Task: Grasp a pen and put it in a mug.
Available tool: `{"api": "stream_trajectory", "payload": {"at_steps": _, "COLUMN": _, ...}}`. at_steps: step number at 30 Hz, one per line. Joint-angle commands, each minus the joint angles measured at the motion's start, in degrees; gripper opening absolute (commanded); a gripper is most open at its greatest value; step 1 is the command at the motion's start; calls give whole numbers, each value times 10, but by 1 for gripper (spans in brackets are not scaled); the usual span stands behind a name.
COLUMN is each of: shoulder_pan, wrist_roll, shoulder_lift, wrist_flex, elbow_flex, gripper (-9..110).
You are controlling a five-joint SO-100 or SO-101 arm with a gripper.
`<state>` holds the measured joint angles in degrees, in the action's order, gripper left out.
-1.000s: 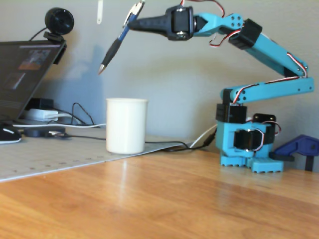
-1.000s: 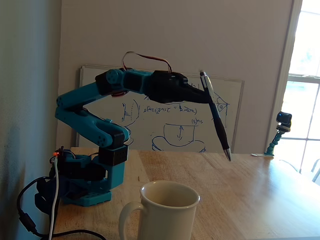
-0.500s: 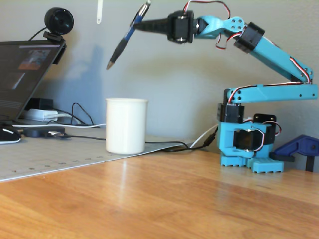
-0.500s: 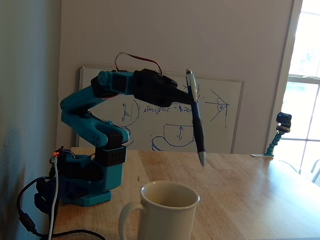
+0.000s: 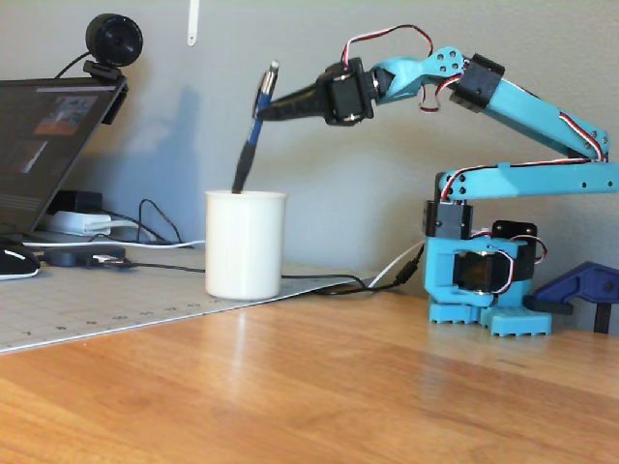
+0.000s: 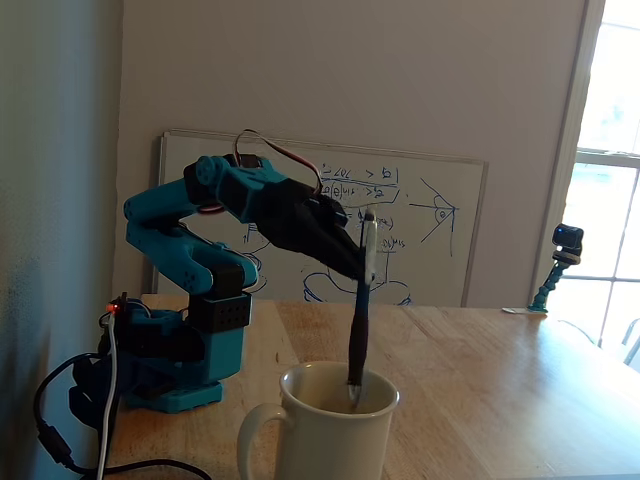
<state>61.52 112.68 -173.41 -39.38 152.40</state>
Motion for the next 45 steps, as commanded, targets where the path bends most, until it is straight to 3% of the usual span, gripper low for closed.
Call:
{"api": "stream_trajectory", "payload": {"at_steps": 1, "shoulder_pan": 12, "wrist_roll": 4, "shoulder_lift": -8, "wrist_flex": -63, "elbow_flex": -19, "gripper": 0}}
{"api": "stream_trajectory", "payload": {"at_steps": 12, "shoulder_pan": 15, "wrist_roll": -2, "shoulder_lift": -8, "wrist_flex": -110, "elbow_flex": -19, "gripper": 1}}
{"api": "stream_trajectory", "payload": {"at_steps": 21, "shoulder_pan": 15, "wrist_roll": -3, "shoulder_lift": -6, "wrist_flex": -110, "elbow_flex": -19, "gripper": 23}}
{"api": "stream_trajectory", "payload": {"at_steps": 25, "shoulder_pan": 11, "wrist_roll": -26, "shoulder_lift": 1, "wrist_flex": -110, "elbow_flex": -24, "gripper": 25}}
{"api": "stream_trajectory", "payload": {"at_steps": 33, "shoulder_pan": -31, "wrist_roll": -334, "shoulder_lift": 4, "wrist_flex": -119, "elbow_flex": -82, "gripper": 23}}
{"api": "stream_trajectory", "payload": {"at_steps": 45, "shoulder_pan": -277, "wrist_roll": -833, "shoulder_lift": 4, "wrist_flex": -119, "elbow_flex": -80, "gripper": 12}}
